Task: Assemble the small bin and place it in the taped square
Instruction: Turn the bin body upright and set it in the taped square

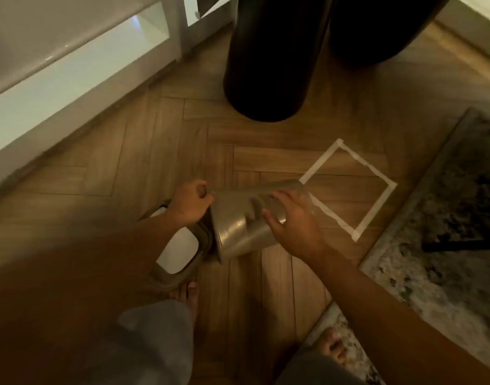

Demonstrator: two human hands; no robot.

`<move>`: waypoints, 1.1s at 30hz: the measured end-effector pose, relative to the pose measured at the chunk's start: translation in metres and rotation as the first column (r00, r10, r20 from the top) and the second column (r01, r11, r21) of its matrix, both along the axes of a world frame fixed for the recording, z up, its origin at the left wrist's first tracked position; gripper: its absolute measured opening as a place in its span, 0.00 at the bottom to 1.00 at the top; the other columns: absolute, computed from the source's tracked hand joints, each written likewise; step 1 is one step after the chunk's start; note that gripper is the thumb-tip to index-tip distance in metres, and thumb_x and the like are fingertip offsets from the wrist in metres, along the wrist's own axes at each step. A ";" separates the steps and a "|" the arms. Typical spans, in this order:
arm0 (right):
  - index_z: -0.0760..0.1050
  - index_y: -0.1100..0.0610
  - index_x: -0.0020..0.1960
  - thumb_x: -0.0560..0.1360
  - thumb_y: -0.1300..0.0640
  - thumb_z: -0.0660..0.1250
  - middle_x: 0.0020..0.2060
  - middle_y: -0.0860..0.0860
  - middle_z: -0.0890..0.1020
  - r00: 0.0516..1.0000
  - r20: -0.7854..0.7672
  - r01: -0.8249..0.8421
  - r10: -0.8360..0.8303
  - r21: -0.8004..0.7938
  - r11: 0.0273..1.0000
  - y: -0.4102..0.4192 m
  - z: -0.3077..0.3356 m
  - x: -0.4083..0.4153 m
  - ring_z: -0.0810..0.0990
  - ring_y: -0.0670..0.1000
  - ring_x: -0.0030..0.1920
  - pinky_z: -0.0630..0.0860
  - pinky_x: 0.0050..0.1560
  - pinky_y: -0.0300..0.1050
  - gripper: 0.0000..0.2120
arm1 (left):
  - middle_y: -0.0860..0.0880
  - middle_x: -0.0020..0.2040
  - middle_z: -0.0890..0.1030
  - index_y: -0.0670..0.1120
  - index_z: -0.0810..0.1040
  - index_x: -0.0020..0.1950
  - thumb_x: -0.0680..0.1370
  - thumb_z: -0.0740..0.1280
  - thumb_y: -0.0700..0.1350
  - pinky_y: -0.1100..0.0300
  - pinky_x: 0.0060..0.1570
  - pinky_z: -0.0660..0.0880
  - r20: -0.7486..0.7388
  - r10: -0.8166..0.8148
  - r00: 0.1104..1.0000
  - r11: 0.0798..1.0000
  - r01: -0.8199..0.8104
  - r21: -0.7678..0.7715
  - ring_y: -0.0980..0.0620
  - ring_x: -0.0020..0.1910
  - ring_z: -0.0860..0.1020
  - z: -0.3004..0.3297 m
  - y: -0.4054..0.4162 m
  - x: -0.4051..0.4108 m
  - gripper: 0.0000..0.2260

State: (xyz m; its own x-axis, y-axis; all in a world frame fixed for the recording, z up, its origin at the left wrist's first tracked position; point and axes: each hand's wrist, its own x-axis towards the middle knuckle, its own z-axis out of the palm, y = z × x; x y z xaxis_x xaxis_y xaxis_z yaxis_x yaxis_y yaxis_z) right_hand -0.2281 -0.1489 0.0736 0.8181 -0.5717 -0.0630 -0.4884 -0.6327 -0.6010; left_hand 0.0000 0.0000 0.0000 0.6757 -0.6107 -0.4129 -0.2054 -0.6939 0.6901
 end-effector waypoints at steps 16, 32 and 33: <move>0.80 0.53 0.65 0.79 0.47 0.70 0.67 0.52 0.77 0.998 -0.045 -0.049 0.051 0.047 0.998 0.016 -0.010 0.011 0.71 0.51 0.68 0.71 0.69 0.51 0.17 | 0.46 0.41 0.83 0.45 0.71 0.74 0.81 0.69 0.45 0.66 0.30 0.78 -0.127 -0.101 0.987 0.982 0.079 -0.171 0.56 0.29 0.82 0.050 -0.039 -0.012 0.22; 0.80 0.49 0.41 0.78 0.36 0.67 0.32 0.44 0.80 0.994 -0.079 0.086 -0.080 0.085 0.993 0.014 0.020 -0.017 0.78 0.43 0.32 0.70 0.30 0.41 0.18 | 0.47 0.36 0.82 0.47 0.75 0.70 0.80 0.71 0.49 0.66 0.28 0.76 -0.075 -0.206 0.976 0.954 0.184 -0.236 0.59 0.26 0.78 0.101 -0.101 -0.058 0.19; 0.80 0.49 0.41 0.78 0.36 0.67 0.31 0.44 0.80 0.992 -0.079 0.100 -0.094 0.085 0.991 0.014 0.021 -0.018 0.78 0.42 0.32 0.68 0.29 0.40 0.18 | 0.47 0.36 0.82 0.47 0.75 0.70 0.79 0.71 0.49 0.65 0.29 0.76 -0.066 -0.214 0.975 0.952 0.193 -0.237 0.59 0.26 0.78 0.103 -0.104 -0.062 0.19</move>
